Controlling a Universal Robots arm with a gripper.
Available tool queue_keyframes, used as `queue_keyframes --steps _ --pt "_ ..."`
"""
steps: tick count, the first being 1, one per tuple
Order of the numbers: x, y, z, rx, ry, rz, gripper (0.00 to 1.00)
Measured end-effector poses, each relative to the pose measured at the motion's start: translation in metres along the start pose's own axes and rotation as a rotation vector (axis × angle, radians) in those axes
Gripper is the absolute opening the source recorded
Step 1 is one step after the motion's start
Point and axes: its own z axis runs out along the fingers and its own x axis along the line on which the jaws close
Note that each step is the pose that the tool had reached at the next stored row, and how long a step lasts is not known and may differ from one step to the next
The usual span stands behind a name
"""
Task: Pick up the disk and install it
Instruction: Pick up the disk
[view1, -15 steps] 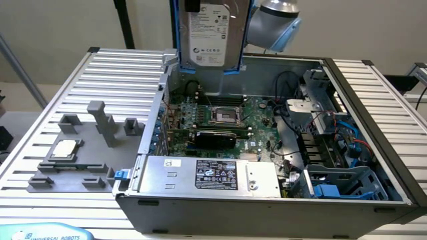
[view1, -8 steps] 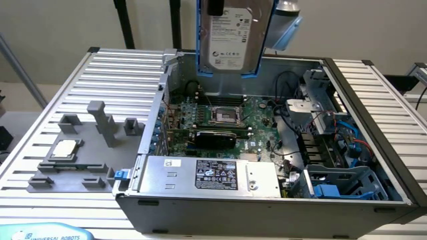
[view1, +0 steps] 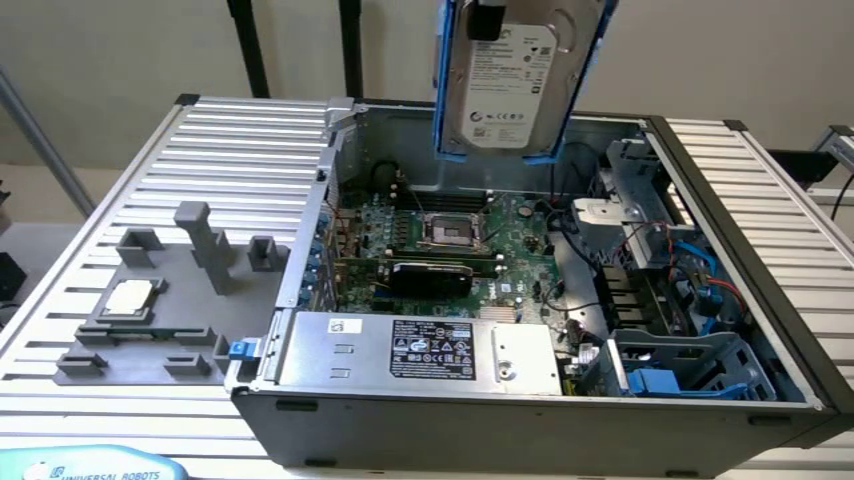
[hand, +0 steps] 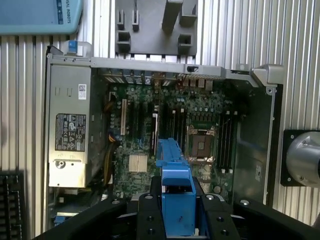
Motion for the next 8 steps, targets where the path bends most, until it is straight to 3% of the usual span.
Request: queue_keyframes --steps 8 --pt "0.015 -0.0349 -0.0008 0.0001 -0.0001 0.000 0.33"
